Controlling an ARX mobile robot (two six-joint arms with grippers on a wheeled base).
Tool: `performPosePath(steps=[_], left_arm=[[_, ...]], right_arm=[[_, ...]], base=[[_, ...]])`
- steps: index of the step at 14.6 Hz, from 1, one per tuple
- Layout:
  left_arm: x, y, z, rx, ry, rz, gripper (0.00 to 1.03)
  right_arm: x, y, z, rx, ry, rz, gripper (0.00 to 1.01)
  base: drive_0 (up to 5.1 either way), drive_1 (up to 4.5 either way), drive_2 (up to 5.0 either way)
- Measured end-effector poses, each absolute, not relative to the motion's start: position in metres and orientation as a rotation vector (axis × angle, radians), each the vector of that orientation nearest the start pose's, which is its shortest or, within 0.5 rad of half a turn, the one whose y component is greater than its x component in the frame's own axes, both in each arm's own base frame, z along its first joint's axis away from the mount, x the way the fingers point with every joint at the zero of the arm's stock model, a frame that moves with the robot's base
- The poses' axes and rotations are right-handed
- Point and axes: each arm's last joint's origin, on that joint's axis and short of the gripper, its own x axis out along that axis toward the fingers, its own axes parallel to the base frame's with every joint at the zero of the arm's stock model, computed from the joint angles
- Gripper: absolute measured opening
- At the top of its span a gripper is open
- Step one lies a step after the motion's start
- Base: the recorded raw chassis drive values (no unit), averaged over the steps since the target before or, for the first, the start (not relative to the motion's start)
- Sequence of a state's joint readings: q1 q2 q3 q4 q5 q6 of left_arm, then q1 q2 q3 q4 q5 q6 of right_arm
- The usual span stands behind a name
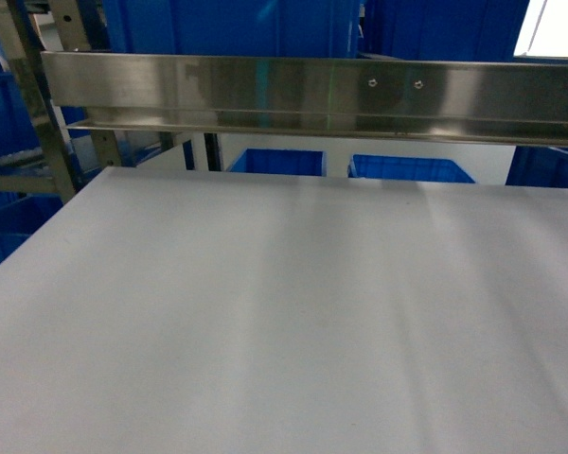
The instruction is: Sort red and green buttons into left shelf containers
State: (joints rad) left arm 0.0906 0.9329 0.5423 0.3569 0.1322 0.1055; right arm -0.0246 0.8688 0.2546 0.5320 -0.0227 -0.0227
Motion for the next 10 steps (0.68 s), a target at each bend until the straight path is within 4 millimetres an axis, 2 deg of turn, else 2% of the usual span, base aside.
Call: performPosePath(steps=[10], left_arm=[[0.2081,0.0152,0.2740,0.101,0.037,-0.043,0.31]], right_arm=[[0.1806,-0.0039,0.2050,-0.021,0.082,-0.002,0.26]], base=[[-5.0,2.36,2.4]])
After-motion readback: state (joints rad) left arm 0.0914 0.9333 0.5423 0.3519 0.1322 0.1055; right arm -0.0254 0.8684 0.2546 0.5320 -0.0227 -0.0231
